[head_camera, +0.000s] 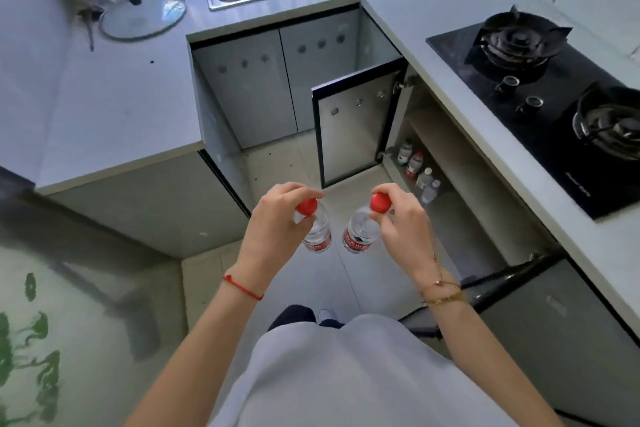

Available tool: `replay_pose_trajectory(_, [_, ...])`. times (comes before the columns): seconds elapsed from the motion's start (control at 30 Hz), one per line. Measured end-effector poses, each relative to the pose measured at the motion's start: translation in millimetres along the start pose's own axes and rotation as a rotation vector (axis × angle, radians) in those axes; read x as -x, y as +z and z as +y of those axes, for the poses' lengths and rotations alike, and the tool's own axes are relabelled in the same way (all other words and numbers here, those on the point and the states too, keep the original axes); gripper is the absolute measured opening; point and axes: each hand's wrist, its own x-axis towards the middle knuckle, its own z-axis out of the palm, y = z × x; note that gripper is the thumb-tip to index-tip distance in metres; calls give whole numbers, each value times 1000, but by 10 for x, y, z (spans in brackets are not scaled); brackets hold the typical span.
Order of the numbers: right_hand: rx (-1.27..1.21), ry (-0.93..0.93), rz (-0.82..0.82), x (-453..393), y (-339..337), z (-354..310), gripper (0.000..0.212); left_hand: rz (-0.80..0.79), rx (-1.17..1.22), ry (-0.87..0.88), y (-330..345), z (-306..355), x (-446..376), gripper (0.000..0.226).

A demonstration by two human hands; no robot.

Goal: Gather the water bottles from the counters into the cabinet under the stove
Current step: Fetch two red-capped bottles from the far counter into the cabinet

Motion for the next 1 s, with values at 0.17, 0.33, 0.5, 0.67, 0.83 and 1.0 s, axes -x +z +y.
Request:
replay_pose_trajectory(0.17, [16, 146, 82, -448, 42, 142, 26, -75, 16, 97, 133, -154, -767, 36])
replay_pose_trajectory(0.33, [39, 343, 172, -789, 92, 316, 28, -190, 81, 209, 384, -273, -1526, 34])
replay_pose_trajectory(0.5, [24, 553, 324, -1048, 176, 517, 32, -340, 131, 357, 768, -326, -2253, 32])
replay_pose_trajectory(0.67, [33, 734, 486, -1253, 265, 801, 29, -469, 124, 517, 1279, -275, -2789, 29])
replay_pose_trajectory(0.83, [15, 868, 547, -1443, 345, 1321, 28, -604, 115, 572, 1991, -144, -3178, 31])
replay_pose_trajectory(1.0, [2, 985, 548, -1592, 487, 2123, 29, -718, 103, 615, 2967, -70, -3382, 34])
